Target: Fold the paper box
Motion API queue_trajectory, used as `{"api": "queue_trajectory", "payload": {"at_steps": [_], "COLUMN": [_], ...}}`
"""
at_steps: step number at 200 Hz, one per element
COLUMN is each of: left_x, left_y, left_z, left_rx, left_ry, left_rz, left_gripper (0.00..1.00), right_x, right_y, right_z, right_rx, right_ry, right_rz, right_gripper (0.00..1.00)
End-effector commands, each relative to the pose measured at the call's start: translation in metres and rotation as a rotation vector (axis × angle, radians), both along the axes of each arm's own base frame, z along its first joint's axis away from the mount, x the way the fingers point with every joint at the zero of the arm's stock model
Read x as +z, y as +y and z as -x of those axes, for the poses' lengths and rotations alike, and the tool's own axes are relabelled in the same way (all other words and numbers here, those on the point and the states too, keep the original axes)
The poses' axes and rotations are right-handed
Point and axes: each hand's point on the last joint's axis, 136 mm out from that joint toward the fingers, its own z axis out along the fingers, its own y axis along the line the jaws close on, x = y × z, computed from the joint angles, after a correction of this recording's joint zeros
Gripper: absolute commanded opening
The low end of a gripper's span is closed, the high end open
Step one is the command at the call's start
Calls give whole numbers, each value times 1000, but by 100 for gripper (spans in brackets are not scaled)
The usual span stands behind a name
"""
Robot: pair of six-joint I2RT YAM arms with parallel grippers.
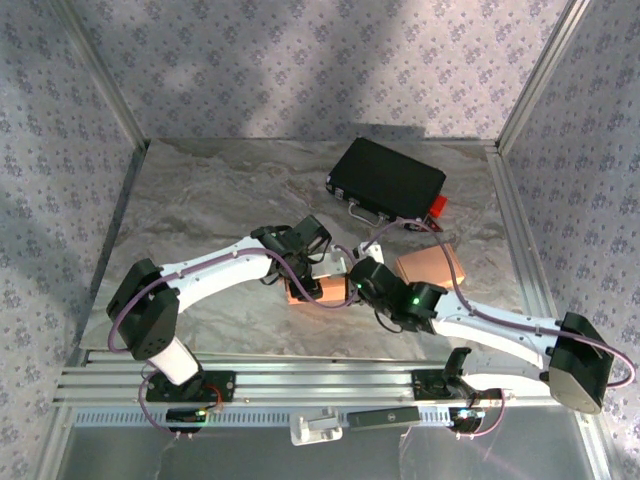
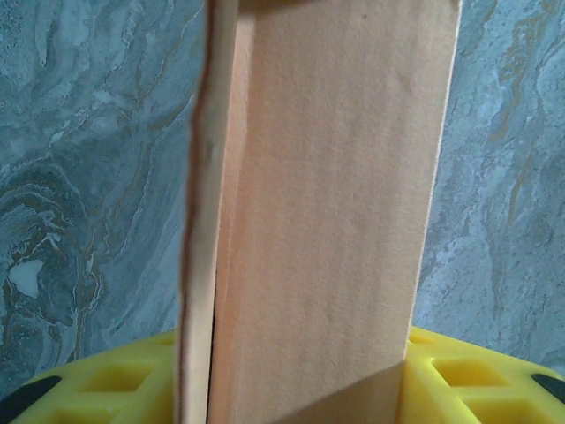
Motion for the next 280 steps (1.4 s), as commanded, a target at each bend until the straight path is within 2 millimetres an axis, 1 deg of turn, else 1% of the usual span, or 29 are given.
{"api": "queue_trajectory", "payload": {"at_steps": [1,38,65,67,76,122,134,153,184,199,215,236,252,280], "left_x": [14,14,16,19,20,31,29,23,19,19,19,26,38,59], "left_y": [-6,-5,-4,-8,-9,-2,-1,-1,-2,-2,-1,-1,-1,5], "left_z": [-2,-2,-1,-4,-4,-5,-3,-2,-1,-2,-4,-5,-5,-6], "left_rx": [15,18,26,25,28,63,61,62,59,64,75,93,107,167], "left_ry": [-14,-15,-12,-25,-24,17,26,43,48,39,30,12,-10,-52], "left_rz": [57,58,65,84,101,177,178,162,156,160,156,182,223,284], "left_gripper": [50,50,54,54,55,59,59,56,53,53,56,58,60,67], "right_x": [4,10,14,15,16,2,-1,-9,-14,-14,-16,-17,-17,-16], "right_y": [1,3,8,8,8,1,0,-1,4,6,6,7,6,5], "right_z": [2,1,1,1,1,2,3,2,0,0,-1,-1,0,2], "right_rx": [-49,-75,-70,-68,-67,-36,-35,-35,-37,-43,-53,-51,-46,-43], "right_ry": [15,29,36,35,31,17,18,24,32,35,37,34,26,10], "right_rz": [-8,-28,-57,-58,-54,6,4,12,6,4,5,19,41,58], "right_gripper": [0,0,0,0,0,0,0,0,0,0,0,0,0,0]}}
